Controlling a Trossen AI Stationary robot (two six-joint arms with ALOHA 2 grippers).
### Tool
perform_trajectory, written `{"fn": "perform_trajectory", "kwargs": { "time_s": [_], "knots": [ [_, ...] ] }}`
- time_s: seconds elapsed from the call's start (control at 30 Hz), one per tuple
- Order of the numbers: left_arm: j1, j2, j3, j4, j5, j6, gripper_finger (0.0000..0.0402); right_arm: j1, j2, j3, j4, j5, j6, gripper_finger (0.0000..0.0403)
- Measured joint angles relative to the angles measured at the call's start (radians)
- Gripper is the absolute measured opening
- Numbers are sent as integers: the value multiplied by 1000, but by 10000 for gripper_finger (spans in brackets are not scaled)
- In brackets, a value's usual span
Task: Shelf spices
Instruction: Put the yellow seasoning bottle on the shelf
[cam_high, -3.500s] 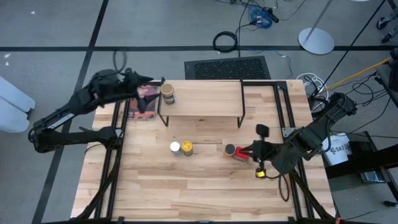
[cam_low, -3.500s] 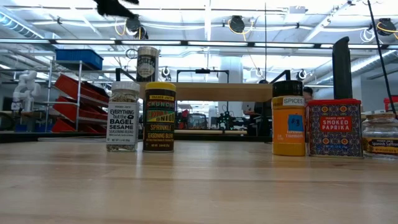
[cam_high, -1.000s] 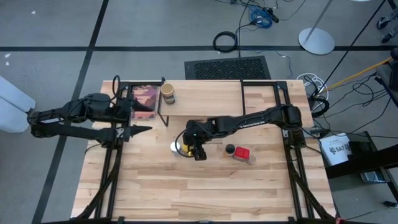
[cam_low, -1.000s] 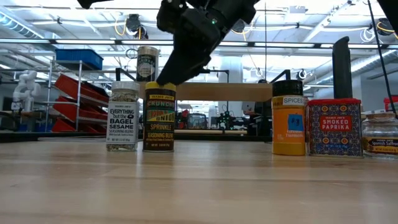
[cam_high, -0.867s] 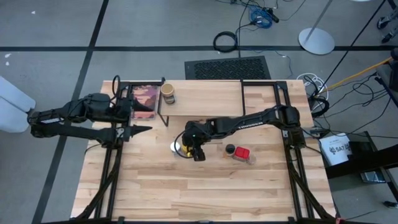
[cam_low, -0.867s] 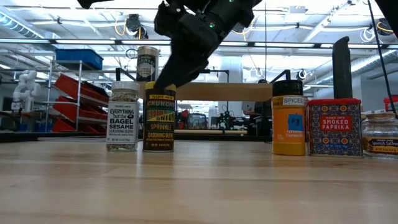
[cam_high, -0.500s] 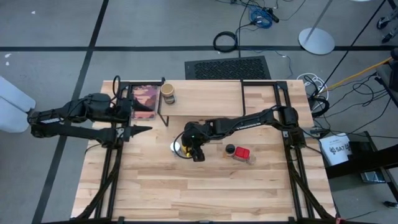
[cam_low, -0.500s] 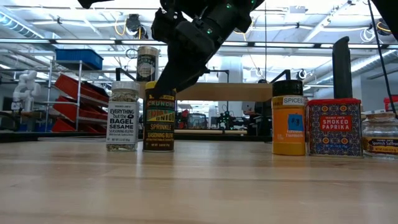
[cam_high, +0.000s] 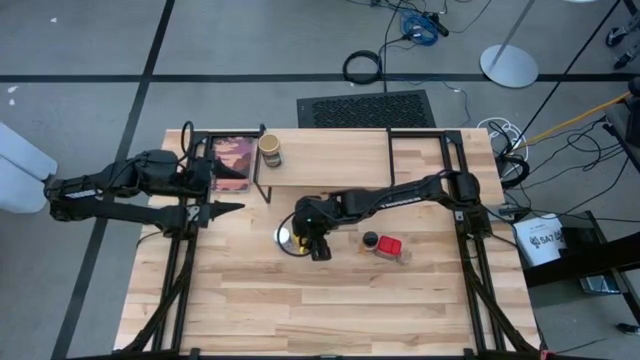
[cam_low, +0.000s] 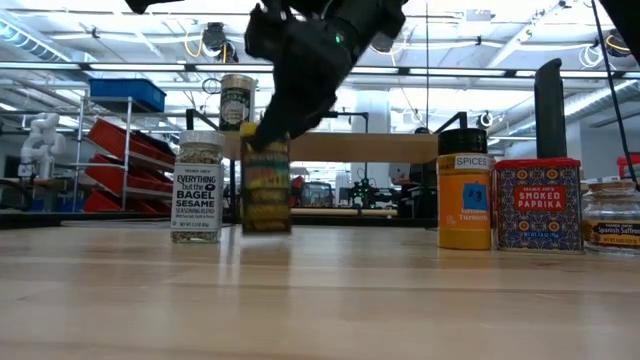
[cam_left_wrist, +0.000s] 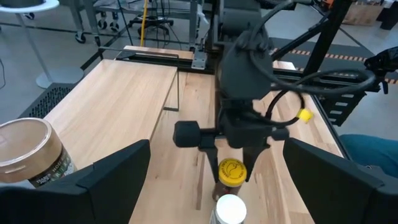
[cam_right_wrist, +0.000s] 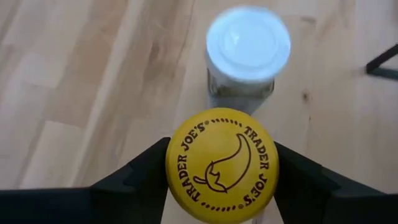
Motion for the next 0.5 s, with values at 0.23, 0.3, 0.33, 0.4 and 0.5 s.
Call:
{"fn": "perform_trajectory", "kwargs": {
  "time_s": [0.23, 0.3, 0.33, 0.4, 0.5],
  "knots": [
    [0, 0, 0, 0, 0, -1, 377, 9, -3, 162, -184, -1, 18, 225],
    [0, 0, 0, -1, 0, -1, 377, 10, -3, 213, -248, -1, 12, 225],
    [0, 0, 0, -1, 0, -2, 377, 9, -3, 243, -286, 0, 11, 225],
    [0, 0, 0, -1, 0, -2, 377, 9, -4, 300, -341, 5, 1, 224],
    [0, 0, 0, -1, 0, -2, 377, 8, -5, 374, -403, 10, -16, 224]
  ]
}}
